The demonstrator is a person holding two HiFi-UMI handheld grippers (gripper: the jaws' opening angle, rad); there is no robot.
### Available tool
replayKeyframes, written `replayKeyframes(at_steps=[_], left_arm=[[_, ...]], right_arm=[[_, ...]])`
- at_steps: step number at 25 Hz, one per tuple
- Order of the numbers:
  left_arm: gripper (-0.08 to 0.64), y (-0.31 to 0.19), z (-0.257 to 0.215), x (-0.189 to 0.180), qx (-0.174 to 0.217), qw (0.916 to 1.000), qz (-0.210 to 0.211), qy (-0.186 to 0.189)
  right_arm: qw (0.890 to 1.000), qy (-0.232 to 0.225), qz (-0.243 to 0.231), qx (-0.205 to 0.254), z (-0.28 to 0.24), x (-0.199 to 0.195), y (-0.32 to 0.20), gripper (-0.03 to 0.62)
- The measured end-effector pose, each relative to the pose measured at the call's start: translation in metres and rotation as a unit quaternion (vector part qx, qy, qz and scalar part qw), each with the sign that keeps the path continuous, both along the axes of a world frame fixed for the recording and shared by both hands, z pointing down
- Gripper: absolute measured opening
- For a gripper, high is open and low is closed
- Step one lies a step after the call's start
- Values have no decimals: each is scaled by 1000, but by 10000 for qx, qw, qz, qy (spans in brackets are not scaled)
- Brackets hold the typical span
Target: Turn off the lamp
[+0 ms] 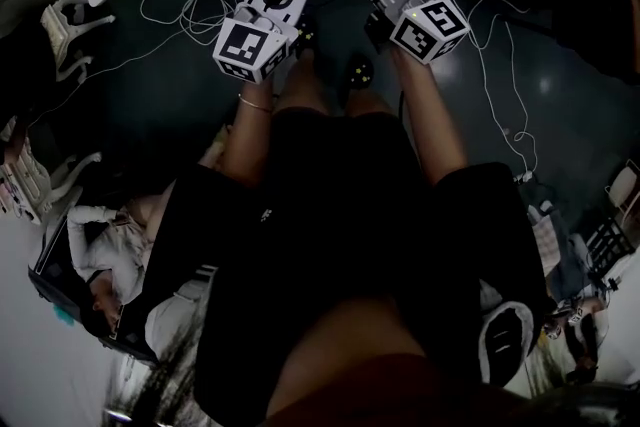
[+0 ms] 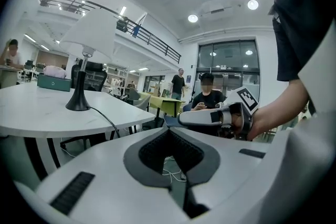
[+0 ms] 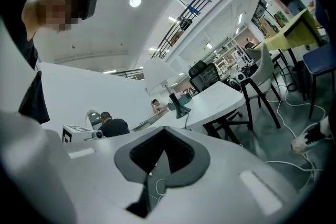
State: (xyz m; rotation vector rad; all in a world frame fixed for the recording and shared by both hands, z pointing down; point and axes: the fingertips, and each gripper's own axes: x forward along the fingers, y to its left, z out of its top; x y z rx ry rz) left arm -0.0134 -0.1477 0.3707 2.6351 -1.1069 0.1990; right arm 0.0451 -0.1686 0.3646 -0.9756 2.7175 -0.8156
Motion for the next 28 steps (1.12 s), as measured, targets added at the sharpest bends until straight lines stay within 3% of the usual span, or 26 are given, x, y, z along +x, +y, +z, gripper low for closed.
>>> replayKeyframes(at_steps=[5, 14, 28], left_arm=[[8, 12, -13, 14, 190, 9997, 157, -81], [6, 26, -37, 23, 418, 9991, -39, -93], [8, 28, -71, 22, 688, 9975, -162, -78]], right_arm=[[9998, -34, -191, -1, -13, 5, 16, 0], [9990, -200, -380, 156, -37, 7, 38, 0], [9940, -463, -440, 893, -95, 8, 40, 0]])
